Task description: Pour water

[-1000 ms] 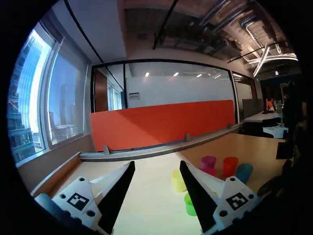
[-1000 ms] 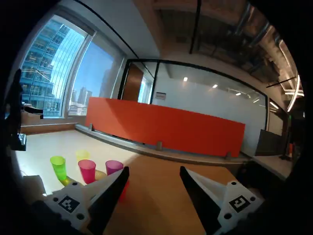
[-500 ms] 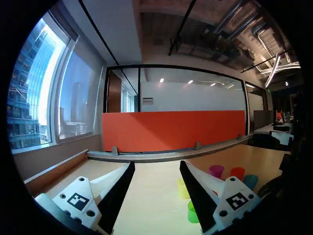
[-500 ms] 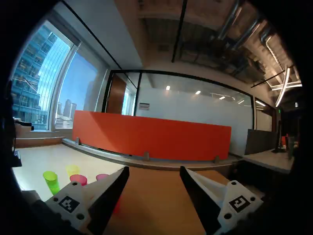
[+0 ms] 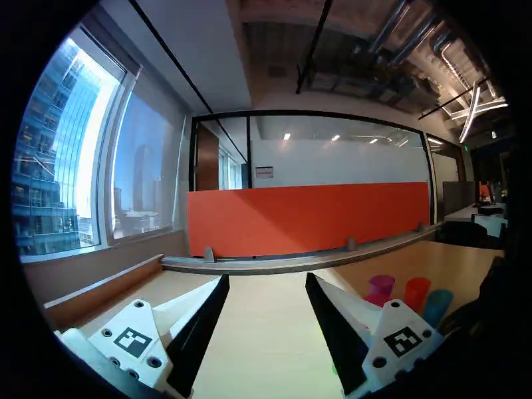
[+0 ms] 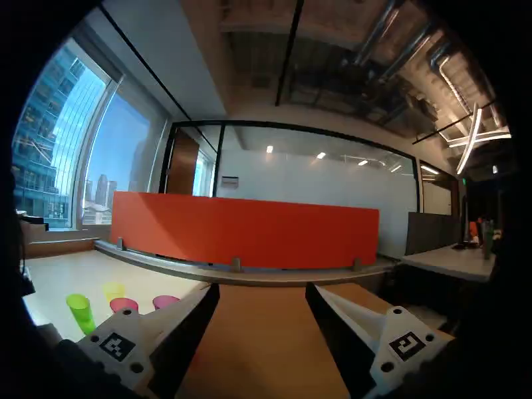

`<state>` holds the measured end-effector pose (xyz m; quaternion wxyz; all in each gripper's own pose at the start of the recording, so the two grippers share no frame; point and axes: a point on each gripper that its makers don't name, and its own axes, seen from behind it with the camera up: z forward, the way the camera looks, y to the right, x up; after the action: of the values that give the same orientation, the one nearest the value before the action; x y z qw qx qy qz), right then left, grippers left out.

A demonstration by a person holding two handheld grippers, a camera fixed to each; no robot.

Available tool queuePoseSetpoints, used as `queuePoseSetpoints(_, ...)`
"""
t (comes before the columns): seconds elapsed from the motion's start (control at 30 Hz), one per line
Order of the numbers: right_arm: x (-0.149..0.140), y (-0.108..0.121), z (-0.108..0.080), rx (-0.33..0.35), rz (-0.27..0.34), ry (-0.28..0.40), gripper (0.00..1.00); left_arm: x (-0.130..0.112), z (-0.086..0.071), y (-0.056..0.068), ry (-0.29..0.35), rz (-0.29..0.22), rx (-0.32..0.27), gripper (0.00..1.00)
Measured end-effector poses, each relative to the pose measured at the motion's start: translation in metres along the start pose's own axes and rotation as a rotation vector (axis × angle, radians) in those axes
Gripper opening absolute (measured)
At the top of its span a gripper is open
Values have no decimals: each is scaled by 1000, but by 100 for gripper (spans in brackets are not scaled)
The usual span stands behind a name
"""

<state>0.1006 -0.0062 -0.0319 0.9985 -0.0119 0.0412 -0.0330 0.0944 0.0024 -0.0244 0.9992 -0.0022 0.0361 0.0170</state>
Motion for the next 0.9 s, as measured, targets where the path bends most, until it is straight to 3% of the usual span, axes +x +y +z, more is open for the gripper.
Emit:
queuePoseSetpoints(0.57,5,11,-2,-41,84,23,100,-46,4,1,-28,-7,14,85)
queuePoseSetpoints(0.9,4,14,-5,-57,77,17,100,-66,8,6,-39,-28,0,84)
